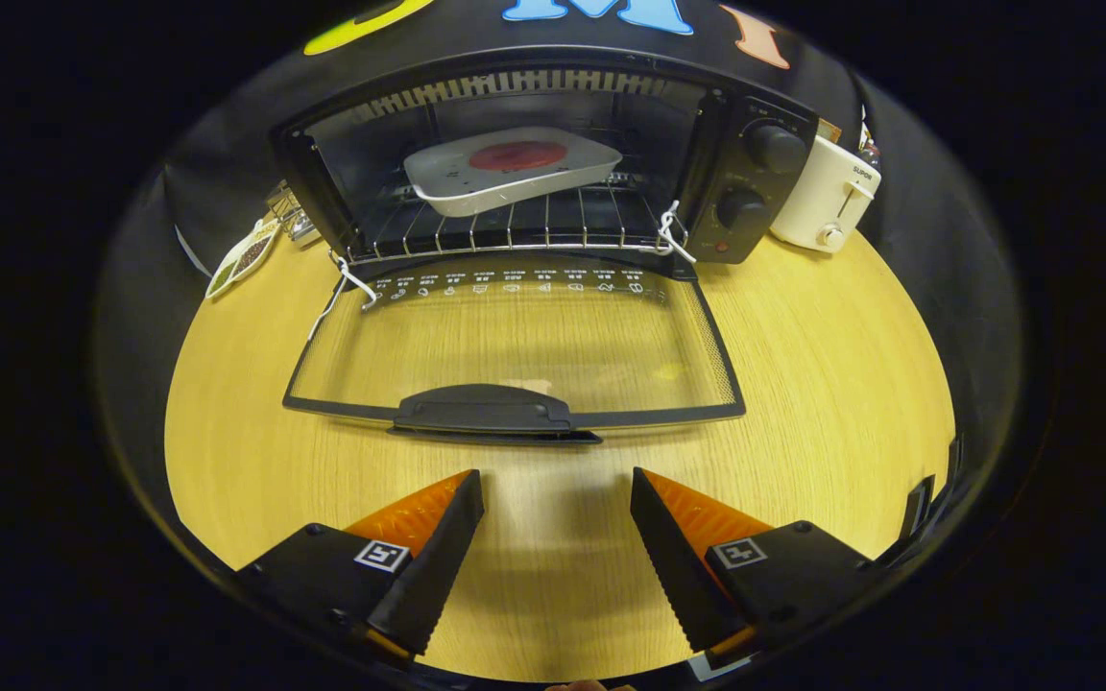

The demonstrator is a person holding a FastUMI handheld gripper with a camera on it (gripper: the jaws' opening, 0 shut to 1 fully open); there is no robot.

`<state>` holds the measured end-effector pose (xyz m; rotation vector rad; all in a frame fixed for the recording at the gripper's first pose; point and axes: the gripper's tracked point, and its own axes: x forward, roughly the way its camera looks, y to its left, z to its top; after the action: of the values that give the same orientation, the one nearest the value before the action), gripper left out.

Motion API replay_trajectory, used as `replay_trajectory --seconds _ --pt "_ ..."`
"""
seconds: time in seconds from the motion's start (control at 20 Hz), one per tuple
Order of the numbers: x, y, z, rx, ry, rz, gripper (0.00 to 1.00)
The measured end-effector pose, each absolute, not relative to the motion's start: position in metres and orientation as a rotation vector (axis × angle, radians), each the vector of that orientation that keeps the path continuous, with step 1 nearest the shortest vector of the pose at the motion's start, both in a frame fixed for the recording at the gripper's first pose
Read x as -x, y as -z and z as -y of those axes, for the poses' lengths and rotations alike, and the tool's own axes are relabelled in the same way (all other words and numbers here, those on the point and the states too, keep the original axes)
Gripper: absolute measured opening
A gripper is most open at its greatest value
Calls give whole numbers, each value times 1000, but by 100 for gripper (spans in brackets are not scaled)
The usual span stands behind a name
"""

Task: Open the toaster oven, put the food inside, and close the toaster oven door.

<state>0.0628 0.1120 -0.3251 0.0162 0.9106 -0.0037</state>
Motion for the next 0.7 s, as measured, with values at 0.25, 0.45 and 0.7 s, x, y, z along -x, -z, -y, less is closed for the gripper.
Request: replay_trajectory --seconds 0.25,0.45,0.7 --pt "-76 330 -117 -32 15 -903 99" --pt "-77 327 -117 4 21 -887 99" --pt "-73 305 -117 10 -17 -848 99"
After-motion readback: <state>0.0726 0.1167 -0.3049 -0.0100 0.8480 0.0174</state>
